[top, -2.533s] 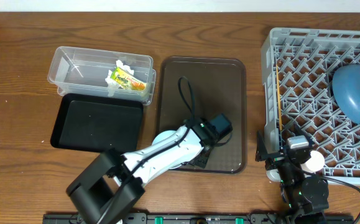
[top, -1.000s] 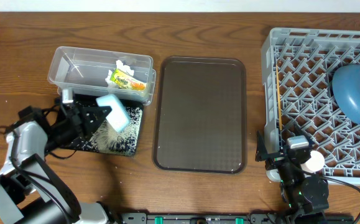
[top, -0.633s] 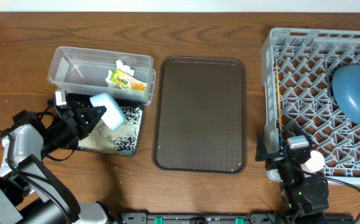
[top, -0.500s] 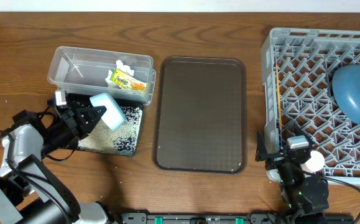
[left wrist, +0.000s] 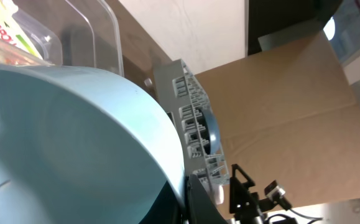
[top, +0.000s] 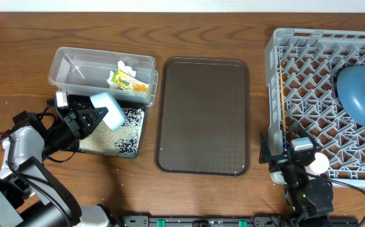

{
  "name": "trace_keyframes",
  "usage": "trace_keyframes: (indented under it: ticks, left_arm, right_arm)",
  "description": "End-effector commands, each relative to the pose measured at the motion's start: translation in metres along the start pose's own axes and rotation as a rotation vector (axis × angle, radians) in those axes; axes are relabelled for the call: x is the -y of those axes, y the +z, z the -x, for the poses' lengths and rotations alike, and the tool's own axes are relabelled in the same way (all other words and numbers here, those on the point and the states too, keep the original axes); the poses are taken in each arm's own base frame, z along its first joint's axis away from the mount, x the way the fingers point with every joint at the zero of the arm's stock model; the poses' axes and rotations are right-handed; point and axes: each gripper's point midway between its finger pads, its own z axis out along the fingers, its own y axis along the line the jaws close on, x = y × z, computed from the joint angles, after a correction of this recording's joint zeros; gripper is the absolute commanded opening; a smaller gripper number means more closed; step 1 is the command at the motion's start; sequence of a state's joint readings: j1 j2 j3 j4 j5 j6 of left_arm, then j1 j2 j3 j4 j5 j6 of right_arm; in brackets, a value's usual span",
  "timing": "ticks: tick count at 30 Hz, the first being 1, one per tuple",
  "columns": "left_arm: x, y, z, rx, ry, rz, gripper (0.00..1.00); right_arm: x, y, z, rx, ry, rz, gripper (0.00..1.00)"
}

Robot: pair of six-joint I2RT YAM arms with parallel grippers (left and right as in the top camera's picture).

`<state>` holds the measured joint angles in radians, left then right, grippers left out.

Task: Sort waste into correct bins and load items into the dishwasher rack
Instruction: 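Tip the bowl over the black tray to pour out the rice, then carry the empty bowl to the dish rack and release it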

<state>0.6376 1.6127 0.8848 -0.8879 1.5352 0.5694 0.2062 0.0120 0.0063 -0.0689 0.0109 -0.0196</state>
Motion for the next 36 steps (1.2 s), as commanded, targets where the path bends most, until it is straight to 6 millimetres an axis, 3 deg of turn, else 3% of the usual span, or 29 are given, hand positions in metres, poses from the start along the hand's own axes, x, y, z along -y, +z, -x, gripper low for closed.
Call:
trace_keyframes:
  ticks: [1, 3, 6, 10, 12, 16, 22, 28, 32, 36]
  left_arm:
    - [-0.01, 0.001, -0.007, -0.034, -0.018, 0.051, 0.06]
    - [-0.009, 0.002, -0.007, -0.033, -0.054, 0.047, 0.06]
    - [0.009, 0.006, -0.004, -0.007, 0.005, -0.043, 0.06]
    - [-0.011, 0.006, -0.011, -0.064, -0.037, 0.065, 0.07]
    - [0.006, 0.012, -0.011, -0.053, 0.018, -0.016, 0.06]
    - [-0.009, 0.014, -0.012, -0.088, -0.033, 0.059, 0.06]
    - [0.024, 0.037, -0.018, -0.13, -0.02, -0.088, 0.06]
    - [0.077, 0.091, -0.032, -0.336, 0.175, -0.184, 0.06]
    - [0.084, 0.138, -0.036, -0.438, 0.265, -0.112, 0.06]
    - [0.088, 0.197, -0.029, -0.392, 0.317, -0.017, 0.06]
  right_arm:
    - [-0.001, 0.0, 0.0, 0.001, -0.004, 0.005, 0.99]
    - [-0.001, 0.0, 0.0, 0.001, -0.004, 0.005, 0.99]
    - [-0.001, 0.0, 0.0, 0.001, -0.004, 0.005, 0.99]
    - [-0.001, 0.0, 0.0, 0.001, -0.004, 0.005, 0.99]
    - [-0.001, 0.0, 0.0, 0.001, -0.004, 0.005, 0.99]
    - [-0.001, 0.0, 0.0, 0.001, -0.004, 0.005, 0.99]
    - [-0.001, 0.0, 0.0, 0.001, -0.004, 0.005, 0.99]
    - [-0.001, 0.0, 0.0, 0.001, -0.004, 0.005, 0.99]
    - [-0.001, 0.0, 0.0, 0.001, -0.004, 0.005, 0.99]
    - [-0.001, 0.0, 0.0, 0.001, -0.004, 0.005, 0.99]
